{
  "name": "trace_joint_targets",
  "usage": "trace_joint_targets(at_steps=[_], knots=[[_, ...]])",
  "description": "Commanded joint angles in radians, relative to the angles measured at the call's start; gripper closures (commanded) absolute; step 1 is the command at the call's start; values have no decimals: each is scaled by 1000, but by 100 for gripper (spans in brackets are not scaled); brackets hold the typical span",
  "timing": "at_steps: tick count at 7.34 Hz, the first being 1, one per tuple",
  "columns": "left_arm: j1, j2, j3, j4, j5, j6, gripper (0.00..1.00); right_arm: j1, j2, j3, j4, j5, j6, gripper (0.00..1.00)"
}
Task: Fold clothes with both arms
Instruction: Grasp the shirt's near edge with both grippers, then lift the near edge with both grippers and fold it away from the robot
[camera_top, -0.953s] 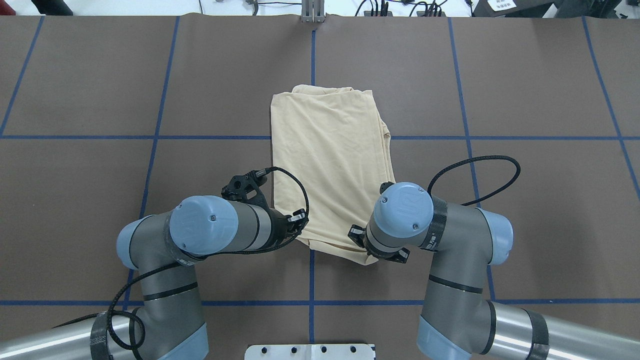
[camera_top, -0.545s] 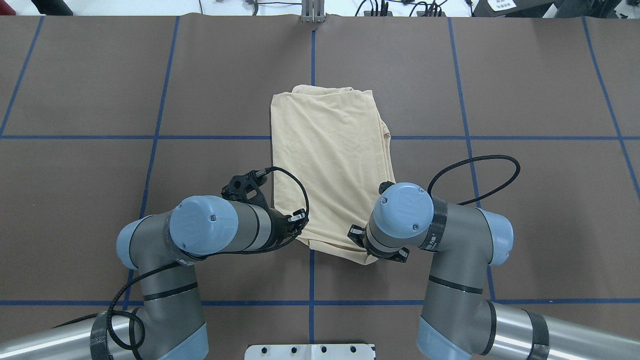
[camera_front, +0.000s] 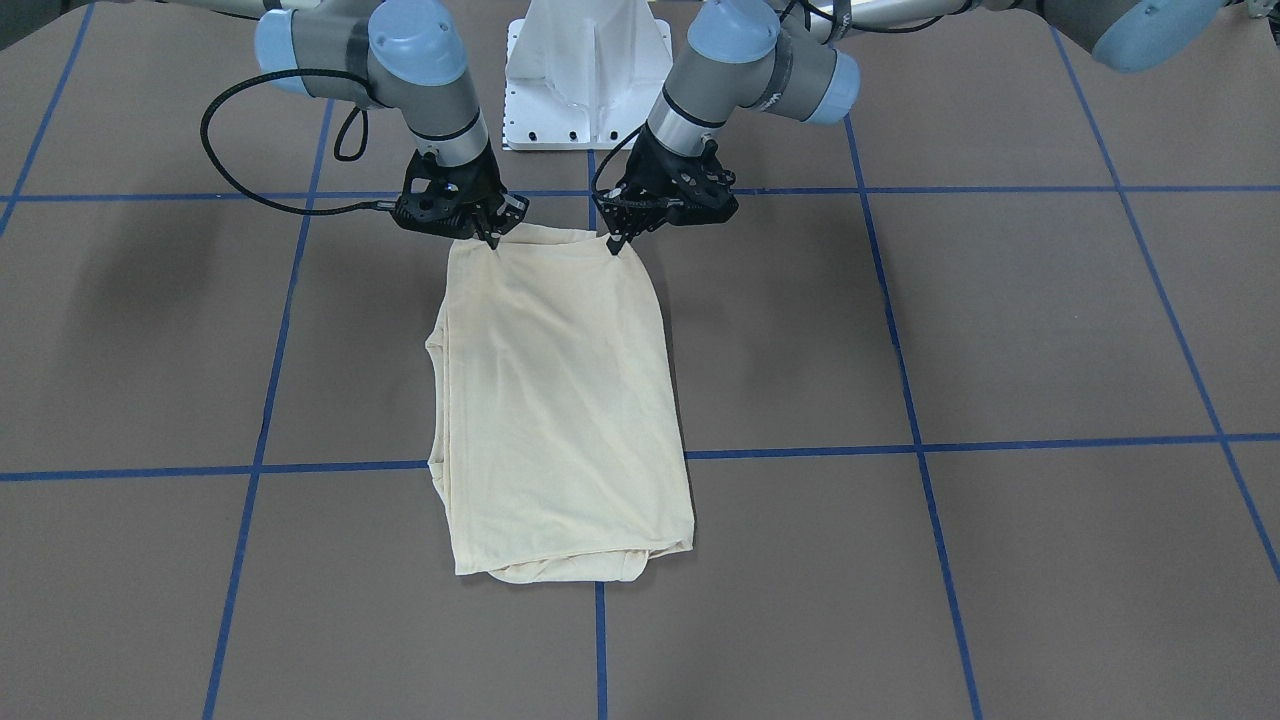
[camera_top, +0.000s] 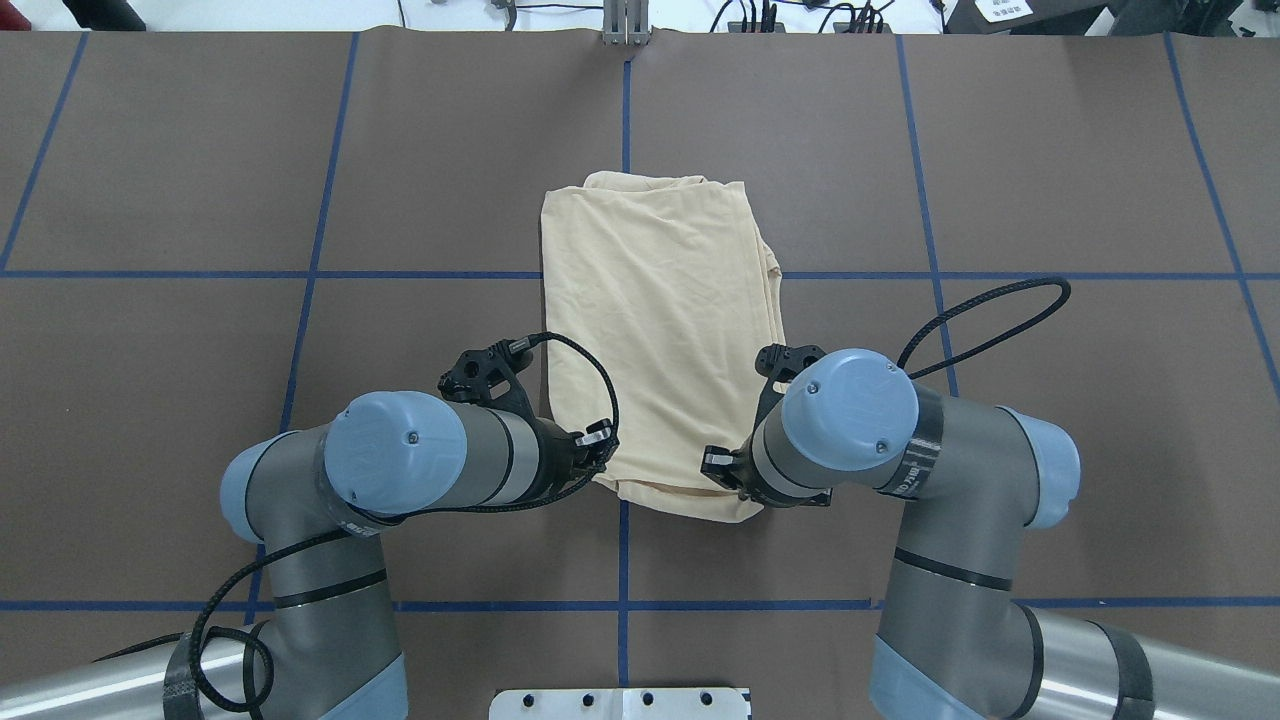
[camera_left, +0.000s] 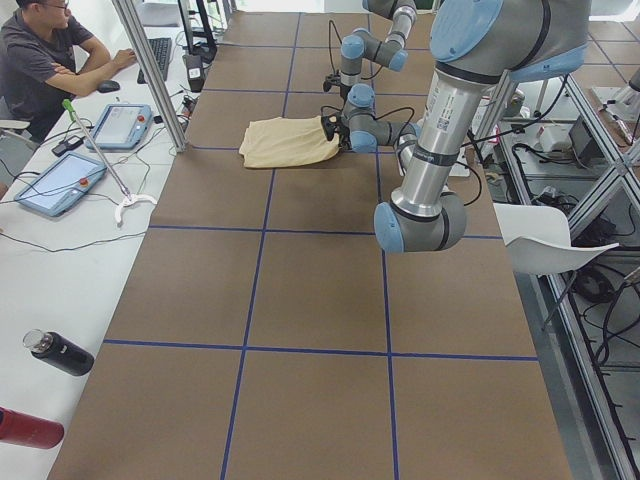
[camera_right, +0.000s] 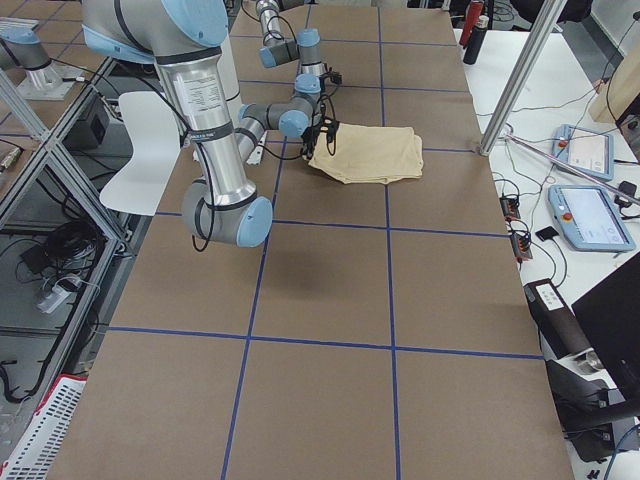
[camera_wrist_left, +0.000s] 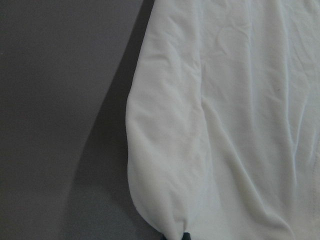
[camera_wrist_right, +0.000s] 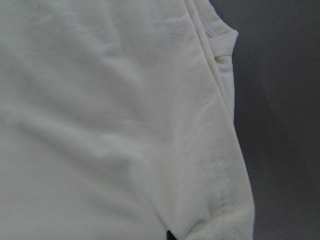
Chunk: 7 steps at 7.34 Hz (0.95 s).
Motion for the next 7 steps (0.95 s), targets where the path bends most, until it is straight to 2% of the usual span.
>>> trace_joint_targets(at_steps=[1,4,6,7], knots=[[50,12,-81,66,-45,6,100,4,-44,68,0,40,-142,100],[170,42,-124,66,-48,6,100,-13,-87,111,-9,173,-143,100],[172,49,-156,66,-54,8,100,-10,-78,102,-6,195,-146,100],[157,55,-185,68,-74,12,100,42,-70,94,-3,195,-176,100]])
